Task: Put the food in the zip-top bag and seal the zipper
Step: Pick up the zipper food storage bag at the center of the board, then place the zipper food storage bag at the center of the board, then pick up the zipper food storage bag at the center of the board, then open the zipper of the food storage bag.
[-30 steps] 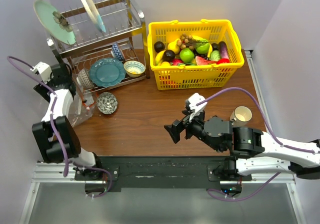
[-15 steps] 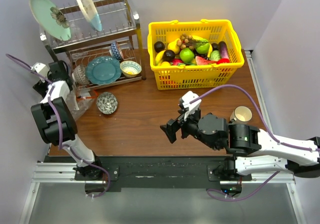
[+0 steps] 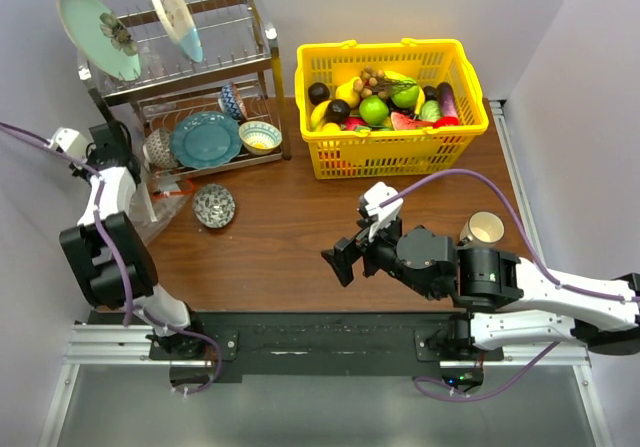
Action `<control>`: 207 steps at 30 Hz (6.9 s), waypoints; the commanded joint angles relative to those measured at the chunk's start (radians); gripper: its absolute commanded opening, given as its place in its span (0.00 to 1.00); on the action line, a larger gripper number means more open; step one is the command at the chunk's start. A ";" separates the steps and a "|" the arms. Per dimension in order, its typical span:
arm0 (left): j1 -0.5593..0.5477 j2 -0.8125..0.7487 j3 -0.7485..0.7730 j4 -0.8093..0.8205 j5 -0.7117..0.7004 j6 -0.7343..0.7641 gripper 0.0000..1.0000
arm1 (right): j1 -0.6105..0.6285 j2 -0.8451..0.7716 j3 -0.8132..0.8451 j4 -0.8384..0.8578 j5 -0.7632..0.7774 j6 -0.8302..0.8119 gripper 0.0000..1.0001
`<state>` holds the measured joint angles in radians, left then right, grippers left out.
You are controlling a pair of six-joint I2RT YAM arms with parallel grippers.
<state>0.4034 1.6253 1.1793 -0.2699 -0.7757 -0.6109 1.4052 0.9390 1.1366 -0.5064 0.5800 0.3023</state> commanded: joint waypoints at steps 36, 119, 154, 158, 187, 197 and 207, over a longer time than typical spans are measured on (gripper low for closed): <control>-0.314 -0.773 -0.170 0.179 0.898 -0.294 0.00 | 0.000 -0.029 0.028 -0.006 0.150 -0.003 0.98; -1.186 -0.118 -0.134 -0.038 0.265 -0.067 0.00 | -0.156 0.049 -0.135 -0.069 0.068 0.377 0.98; -1.195 -0.818 -0.607 0.256 0.766 0.002 0.00 | -0.255 0.334 -0.078 0.302 0.006 0.477 0.55; -1.195 -0.832 -0.610 0.255 0.771 0.002 0.00 | -0.264 0.333 -0.067 0.256 0.061 0.489 0.50; -1.196 -0.877 -0.653 0.339 0.828 0.011 0.00 | -0.324 0.417 -0.063 0.308 -0.083 0.541 0.40; -1.200 -0.884 -0.639 0.240 0.736 0.019 0.00 | -0.342 0.393 -0.051 0.275 -0.101 0.529 0.00; -1.201 -0.786 -0.466 0.025 0.564 0.060 0.26 | -0.341 0.365 -0.118 0.325 -0.216 0.517 0.00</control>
<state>-0.7937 0.7971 0.6174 -0.1844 -0.1432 -0.5915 1.0657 1.3460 1.0424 -0.2279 0.4324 0.8272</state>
